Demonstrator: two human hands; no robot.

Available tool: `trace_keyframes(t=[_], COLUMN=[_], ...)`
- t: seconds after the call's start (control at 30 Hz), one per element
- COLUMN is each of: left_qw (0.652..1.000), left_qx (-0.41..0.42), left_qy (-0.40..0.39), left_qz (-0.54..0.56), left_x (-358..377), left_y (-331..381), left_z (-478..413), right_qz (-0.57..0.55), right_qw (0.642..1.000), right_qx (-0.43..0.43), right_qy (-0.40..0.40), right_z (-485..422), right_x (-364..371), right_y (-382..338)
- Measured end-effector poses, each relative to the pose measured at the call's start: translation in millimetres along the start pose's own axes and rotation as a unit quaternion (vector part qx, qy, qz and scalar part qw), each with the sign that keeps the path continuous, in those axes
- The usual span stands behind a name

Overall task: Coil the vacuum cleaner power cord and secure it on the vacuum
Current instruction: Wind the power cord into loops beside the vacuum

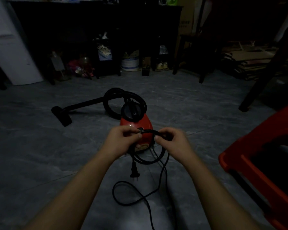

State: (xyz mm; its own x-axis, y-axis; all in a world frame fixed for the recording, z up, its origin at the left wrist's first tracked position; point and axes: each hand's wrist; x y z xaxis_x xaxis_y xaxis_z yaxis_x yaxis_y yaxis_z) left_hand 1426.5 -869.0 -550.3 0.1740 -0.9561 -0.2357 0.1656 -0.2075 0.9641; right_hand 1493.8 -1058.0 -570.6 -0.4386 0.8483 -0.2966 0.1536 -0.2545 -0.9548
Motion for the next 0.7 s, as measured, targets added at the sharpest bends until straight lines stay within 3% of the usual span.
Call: trace_keyframes(t=[0.13,0.3,0.7], left_qw=[1.0,1.0,0.993], left_qx=[0.0,0.004,0.0], left_qy=[0.0,0.008,0.057], left_qz=[0.016,0.001,0.107], left_x=[0,-2,-5], left_y=[2,-2,8], left_z=[1,-2,5], right_qz=[0.088,0.107,-0.042], right_qw=[0.996,0.994,0.997], right_qx=[0.011,0.004,0.045], right_qy=[-0.005,0.008,-0.043], right_z=[-2,-3,2], right_x=[2,-2,-6], right_y=[7,7,-6])
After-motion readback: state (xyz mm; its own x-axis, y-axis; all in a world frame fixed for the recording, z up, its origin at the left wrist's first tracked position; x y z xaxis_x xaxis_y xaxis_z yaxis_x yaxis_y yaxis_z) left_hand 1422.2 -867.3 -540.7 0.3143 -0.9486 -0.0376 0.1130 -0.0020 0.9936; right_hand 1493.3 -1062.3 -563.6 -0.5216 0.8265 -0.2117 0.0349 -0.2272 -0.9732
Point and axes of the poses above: each hand's wrist, its own z-axis away from the middle knuckle, its own x-axis out of the palm, y = z × x, and after that the axes turned 6 degrees about -y, right-handed
